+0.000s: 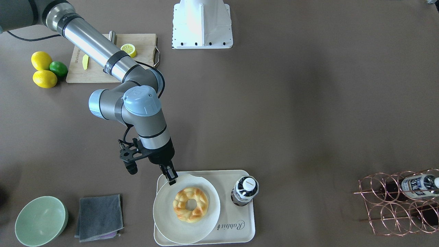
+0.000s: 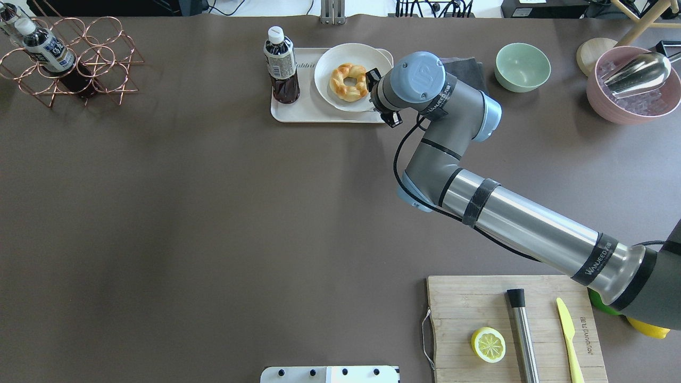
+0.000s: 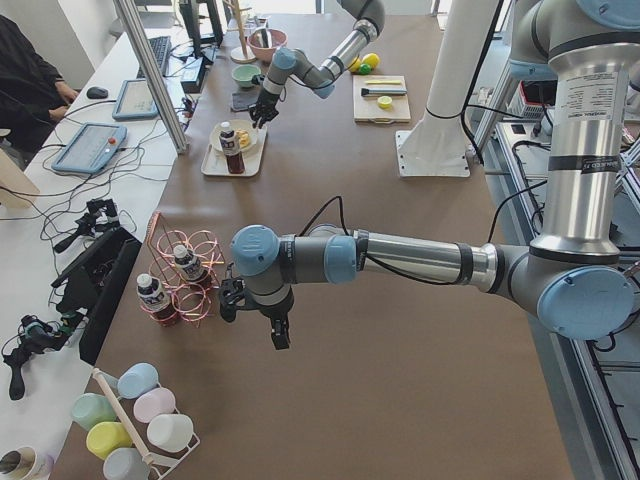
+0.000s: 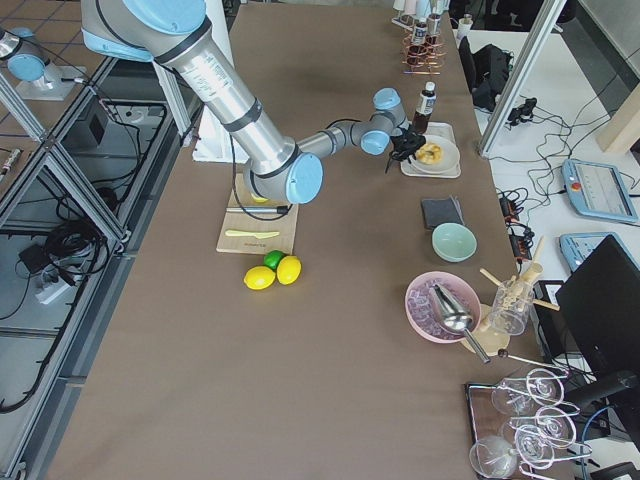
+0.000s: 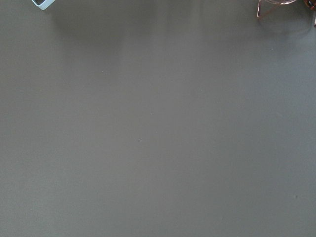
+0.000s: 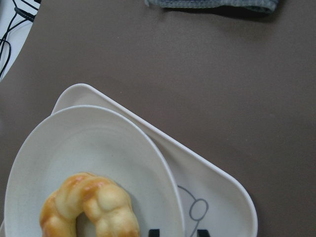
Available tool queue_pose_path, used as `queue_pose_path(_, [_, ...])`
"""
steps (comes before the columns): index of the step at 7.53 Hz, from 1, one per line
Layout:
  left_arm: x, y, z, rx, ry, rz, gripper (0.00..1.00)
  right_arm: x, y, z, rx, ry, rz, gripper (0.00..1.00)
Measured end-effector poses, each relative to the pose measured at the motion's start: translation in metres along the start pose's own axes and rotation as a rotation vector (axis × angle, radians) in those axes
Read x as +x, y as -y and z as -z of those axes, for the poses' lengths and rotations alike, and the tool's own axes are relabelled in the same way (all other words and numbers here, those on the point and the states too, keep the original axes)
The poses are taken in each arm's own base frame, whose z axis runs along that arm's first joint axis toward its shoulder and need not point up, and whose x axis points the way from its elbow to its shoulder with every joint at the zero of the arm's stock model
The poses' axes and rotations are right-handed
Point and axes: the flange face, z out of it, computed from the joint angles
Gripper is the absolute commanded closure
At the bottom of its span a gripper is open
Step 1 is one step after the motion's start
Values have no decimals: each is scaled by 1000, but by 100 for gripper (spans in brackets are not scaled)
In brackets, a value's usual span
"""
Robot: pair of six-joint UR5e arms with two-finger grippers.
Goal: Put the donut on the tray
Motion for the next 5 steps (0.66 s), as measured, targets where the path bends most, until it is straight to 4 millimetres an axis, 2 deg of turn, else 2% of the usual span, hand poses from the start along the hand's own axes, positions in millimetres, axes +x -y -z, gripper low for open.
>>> queue_pose_path(3, [0, 0, 0, 0, 0, 0, 2, -3, 0, 3, -3, 6, -2, 1])
queue_pose_path(5, [1, 1, 1, 1, 0, -1, 2, -17, 5, 19, -24, 27, -6, 1])
